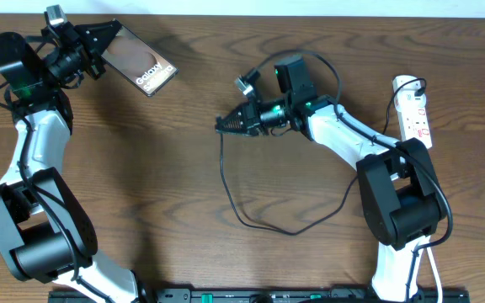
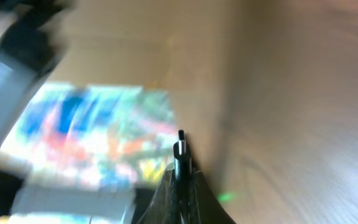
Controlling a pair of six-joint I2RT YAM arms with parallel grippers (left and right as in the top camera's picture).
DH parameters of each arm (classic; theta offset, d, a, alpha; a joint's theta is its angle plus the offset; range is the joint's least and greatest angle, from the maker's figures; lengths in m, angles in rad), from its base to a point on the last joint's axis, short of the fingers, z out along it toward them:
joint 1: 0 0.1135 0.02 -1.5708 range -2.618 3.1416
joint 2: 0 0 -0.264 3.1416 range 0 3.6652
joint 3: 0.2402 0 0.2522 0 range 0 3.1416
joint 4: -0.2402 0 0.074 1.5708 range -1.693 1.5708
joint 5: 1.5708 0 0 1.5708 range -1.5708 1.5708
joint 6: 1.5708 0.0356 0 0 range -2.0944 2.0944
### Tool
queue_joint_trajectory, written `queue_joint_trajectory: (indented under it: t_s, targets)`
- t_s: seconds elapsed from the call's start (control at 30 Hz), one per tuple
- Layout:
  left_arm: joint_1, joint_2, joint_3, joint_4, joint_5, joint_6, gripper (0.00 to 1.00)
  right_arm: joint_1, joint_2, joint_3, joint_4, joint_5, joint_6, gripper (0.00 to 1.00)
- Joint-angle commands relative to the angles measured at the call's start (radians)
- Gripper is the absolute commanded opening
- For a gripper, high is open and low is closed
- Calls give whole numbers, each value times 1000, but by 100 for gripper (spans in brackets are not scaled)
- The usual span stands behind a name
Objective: Plug charger to phone and switch on socket
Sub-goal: 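Lift the cable connector with the right gripper toward the phone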
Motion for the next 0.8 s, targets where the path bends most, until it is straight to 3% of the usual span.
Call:
queue_joint_trajectory:
  t_s: [0.0,0.53,0.77]
  targets:
    - [8,-22,-2,12,37,18,7,11,3,5,68,-259,-68,1]
    - [-52,-22,-2,13,366,321,8,164,3,5,302,-259,-86,1]
    - [-87,-22,-2,13,365,324,7,161,3,5,317,-257,-86,1]
